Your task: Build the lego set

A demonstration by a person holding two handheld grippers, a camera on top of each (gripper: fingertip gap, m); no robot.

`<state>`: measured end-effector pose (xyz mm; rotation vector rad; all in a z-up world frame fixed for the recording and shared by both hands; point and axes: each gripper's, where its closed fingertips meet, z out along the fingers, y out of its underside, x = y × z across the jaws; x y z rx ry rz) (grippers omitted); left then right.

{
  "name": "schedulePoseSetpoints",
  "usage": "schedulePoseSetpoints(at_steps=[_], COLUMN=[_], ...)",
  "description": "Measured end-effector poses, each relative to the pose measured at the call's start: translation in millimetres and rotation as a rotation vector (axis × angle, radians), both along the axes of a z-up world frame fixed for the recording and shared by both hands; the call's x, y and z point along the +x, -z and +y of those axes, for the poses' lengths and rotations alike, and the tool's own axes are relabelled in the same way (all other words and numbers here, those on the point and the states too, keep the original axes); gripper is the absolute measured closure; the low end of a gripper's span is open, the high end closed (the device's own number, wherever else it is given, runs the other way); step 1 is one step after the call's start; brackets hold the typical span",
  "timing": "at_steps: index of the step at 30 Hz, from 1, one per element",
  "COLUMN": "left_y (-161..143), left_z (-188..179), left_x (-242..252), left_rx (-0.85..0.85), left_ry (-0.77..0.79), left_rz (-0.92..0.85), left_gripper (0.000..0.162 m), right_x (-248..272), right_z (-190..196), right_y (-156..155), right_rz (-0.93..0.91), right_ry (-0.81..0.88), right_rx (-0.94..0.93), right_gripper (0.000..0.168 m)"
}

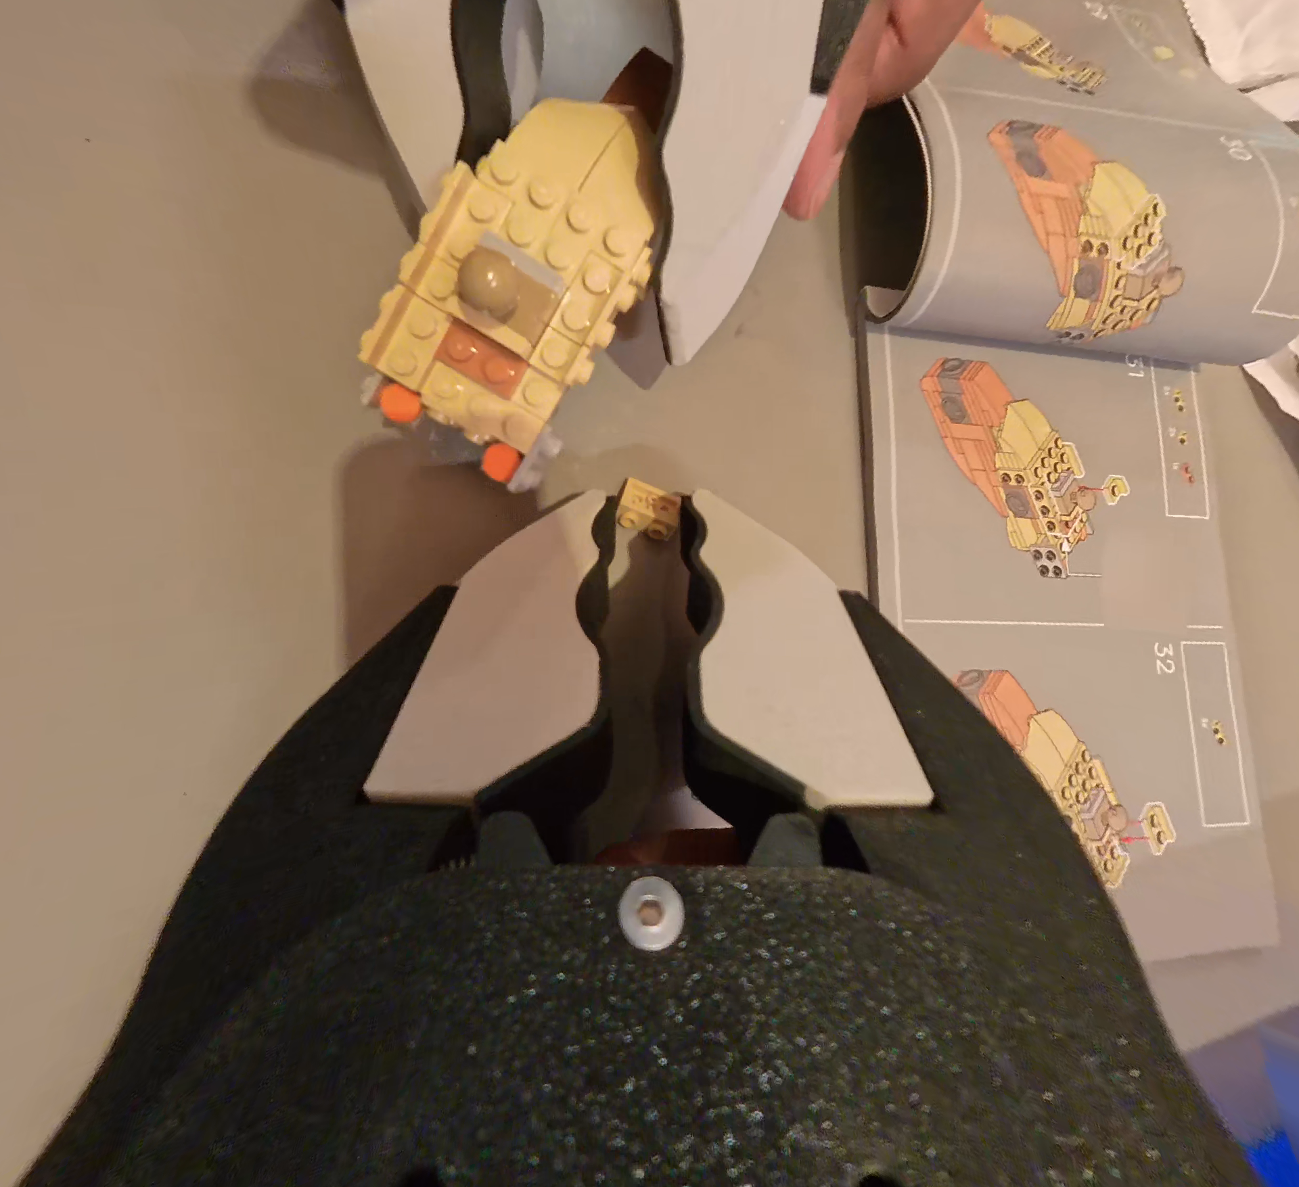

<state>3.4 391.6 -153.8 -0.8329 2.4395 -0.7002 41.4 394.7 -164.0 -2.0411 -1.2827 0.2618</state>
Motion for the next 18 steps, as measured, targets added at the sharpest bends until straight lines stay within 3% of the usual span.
schedulePoseSetpoints(at_steps=[5,9,13,18], left_y=[-0.4,-11.2,-40.2,-91.4], left_z=[-2.0,-6.0,-3.5,-3.7], left_x=[-4.2,-8.9,-6.8,9.0], left_rx=[-0.095,-0.222,-0.323,-0.388], left_ry=[-0.001,0.001,-0.005,-0.017], left_rz=[0.008,-0.007,-0.126,-0.386], left_gripper=[0.110,0.103,0.102,0.110], right_x=[7.1,11.0,10.5,27.1], right_z=[-0.4,0.7,-3.7,-5.2], right_y=[-6.8,-27.6,-68.3,-131.3], right_rz=[0.078,0.259,0.607,1.211], right_ry=[0.004,0.011,-0.024,-0.056], right_rx=[0.011,-0.008,-0.068,-0.246], right_gripper=[0.151,0.151,0.151,0.152])
